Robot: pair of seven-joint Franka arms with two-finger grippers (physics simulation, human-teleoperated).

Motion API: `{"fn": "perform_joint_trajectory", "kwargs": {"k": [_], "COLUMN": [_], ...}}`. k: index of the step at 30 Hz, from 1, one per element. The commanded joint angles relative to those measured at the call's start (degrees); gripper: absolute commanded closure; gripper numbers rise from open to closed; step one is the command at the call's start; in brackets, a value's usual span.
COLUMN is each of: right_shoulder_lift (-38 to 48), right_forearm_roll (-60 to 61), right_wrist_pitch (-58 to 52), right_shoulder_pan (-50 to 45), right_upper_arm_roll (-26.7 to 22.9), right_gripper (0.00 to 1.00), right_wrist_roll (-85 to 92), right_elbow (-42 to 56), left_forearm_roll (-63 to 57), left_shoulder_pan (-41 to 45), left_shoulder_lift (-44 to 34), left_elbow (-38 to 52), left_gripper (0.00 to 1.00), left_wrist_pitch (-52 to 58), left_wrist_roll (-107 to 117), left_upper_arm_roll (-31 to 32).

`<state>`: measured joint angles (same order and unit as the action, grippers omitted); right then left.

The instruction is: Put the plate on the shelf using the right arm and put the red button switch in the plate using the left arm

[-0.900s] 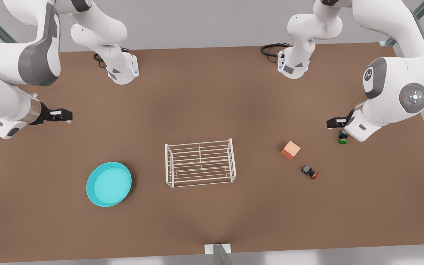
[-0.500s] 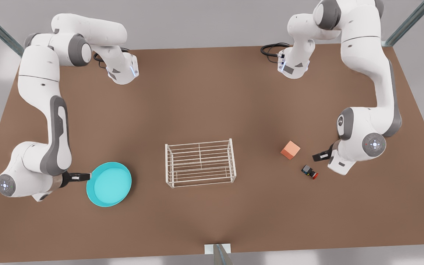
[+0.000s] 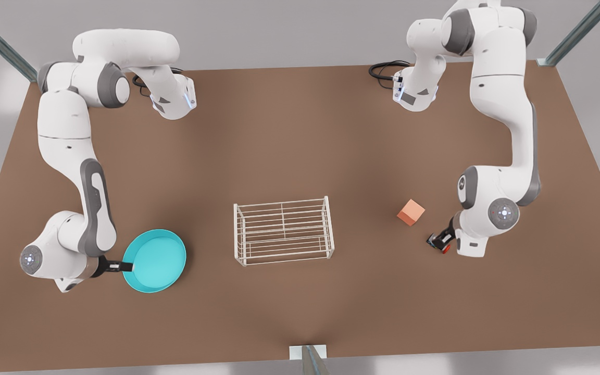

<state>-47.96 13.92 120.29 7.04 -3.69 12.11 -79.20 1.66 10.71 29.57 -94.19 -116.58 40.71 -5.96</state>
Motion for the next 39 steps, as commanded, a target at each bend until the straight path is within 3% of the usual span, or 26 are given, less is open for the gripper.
{"fn": "perform_joint_trajectory", "kwargs": {"k": [1,6,9,10,11,12,15,19,27,33,39], "right_shoulder_lift": [-0.21,-1.17,-1.17,-1.08,-1.08,-1.08,-1.35,-1.35,2.87,9.29,13.95], "right_forearm_roll": [0.94,3.49,3.49,3.40,3.31,3.31,3.31,3.22,3.05,5.95,11.57], "right_wrist_pitch": [3.28,3.28,3.10,2.84,2.66,2.66,2.84,2.66,-1.82,-5.42,-16.50], "right_shoulder_pan": [0.07,-0.19,-0.19,-0.19,-0.19,-0.10,-0.10,-0.01,-0.36,0.07,-0.54], "right_upper_arm_roll": [0.00,0.35,0.35,0.35,0.35,0.35,0.35,0.35,0.44,5.45,6.77], "right_gripper": [0.00,0.00,0.00,0.10,0.34,0.45,0.47,0.79,0.79,0.79,0.79], "right_wrist_roll": [3.80,3.80,3.62,3.79,3.88,4.85,5.03,7.13,11.27,15.92,15.92], "right_elbow": [0.01,-1.13,-1.31,-1.31,-1.22,-1.13,-1.13,-1.13,-0.08,0.36,5.11], "left_forearm_roll": [-0.25,-0.34,0.28,0.45,1.59,3.09,3.18,3.26,3.18,4.32,4.67], "left_shoulder_pan": [0.01,0.01,-0.07,-0.07,-0.16,-0.16,-0.25,-0.95,-1.22,-1.22,-1.48], "left_shoulder_lift": [0.23,1.19,1.20,1.28,1.28,1.37,1.55,2.07,2.07,3.48,6.29], "left_elbow": [-0.03,-0.73,-4.16,-4.43,-4.43,-4.51,-4.87,-4.95,-7.33,-7.94,-7.94], "left_gripper": [0.00,0.00,0.00,0.00,0.00,0.00,0.00,0.00,0.00,0.00,0.00], "left_wrist_pitch": [-2.77,-3.74,-9.72,-9.89,-9.98,-10.07,-10.16,-10.68,-10.33,-12.44,-16.31], "left_wrist_roll": [21.43,19.86,18.53,18.44,18.26,15.28,14.83,10.18,-5.20,-7.93,-7.31], "left_upper_arm_roll": [-0.01,-0.01,-0.01,-0.01,-0.01,-0.01,-0.01,-0.01,-0.01,0.07,0.07]}}
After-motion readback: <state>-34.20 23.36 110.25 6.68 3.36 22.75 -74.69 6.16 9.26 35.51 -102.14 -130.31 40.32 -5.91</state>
